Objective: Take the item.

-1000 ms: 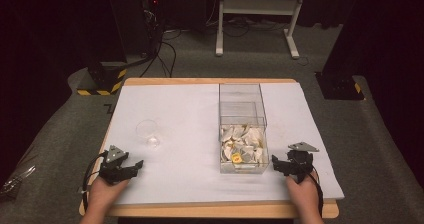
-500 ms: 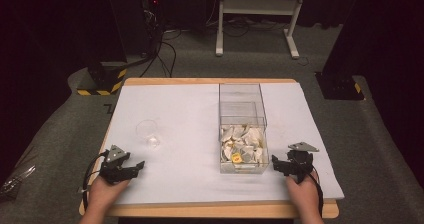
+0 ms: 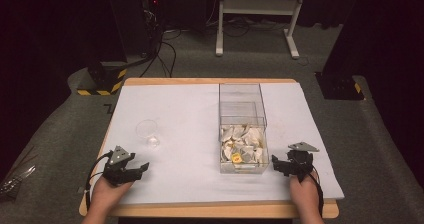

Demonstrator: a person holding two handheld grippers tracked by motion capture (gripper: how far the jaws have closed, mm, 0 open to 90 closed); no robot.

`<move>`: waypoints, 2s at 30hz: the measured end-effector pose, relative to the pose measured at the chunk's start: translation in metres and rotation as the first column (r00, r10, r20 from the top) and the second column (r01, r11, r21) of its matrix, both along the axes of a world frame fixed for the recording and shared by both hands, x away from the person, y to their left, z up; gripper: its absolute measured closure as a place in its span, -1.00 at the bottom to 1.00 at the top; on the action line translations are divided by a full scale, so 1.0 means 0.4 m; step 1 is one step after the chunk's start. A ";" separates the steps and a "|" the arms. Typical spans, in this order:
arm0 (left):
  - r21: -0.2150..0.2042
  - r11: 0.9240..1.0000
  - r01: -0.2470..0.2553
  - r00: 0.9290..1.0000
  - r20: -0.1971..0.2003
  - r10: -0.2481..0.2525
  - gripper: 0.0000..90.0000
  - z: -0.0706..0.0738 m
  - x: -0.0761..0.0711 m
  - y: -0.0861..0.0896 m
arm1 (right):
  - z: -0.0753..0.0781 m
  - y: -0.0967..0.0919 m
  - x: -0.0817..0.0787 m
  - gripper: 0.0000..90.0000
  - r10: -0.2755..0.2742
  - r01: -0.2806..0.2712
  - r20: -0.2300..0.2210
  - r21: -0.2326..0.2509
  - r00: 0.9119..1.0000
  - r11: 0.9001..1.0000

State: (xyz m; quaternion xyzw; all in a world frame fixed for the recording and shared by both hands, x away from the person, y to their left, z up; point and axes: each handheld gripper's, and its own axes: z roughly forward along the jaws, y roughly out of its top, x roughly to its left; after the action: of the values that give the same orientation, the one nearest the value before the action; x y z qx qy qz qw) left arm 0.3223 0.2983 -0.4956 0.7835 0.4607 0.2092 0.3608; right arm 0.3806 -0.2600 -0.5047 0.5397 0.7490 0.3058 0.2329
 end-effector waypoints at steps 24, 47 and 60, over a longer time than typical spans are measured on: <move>-0.043 0.997 0.070 0.997 0.022 -0.069 -0.32 0.027 0.002 -0.073 | 0.001 0.001 0.001 -0.75 0.000 0.000 -0.005 -0.001 1.000 1.000; -0.087 0.988 0.129 0.991 0.058 -0.124 -0.25 0.082 0.004 -0.120 | 0.000 0.000 0.000 -0.75 0.001 -0.001 0.000 0.001 1.000 1.000; -0.105 0.980 0.171 0.984 0.058 -0.166 -0.26 0.092 0.005 -0.158 | 0.000 0.000 0.000 -0.75 0.001 -0.001 0.000 0.002 1.000 1.000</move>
State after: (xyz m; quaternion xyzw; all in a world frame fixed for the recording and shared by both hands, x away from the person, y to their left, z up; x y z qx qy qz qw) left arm 0.3242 0.2350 -0.4590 0.7933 0.3945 0.1714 0.4310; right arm 0.3806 -0.2601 -0.5045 0.5396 0.7488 0.3068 0.2324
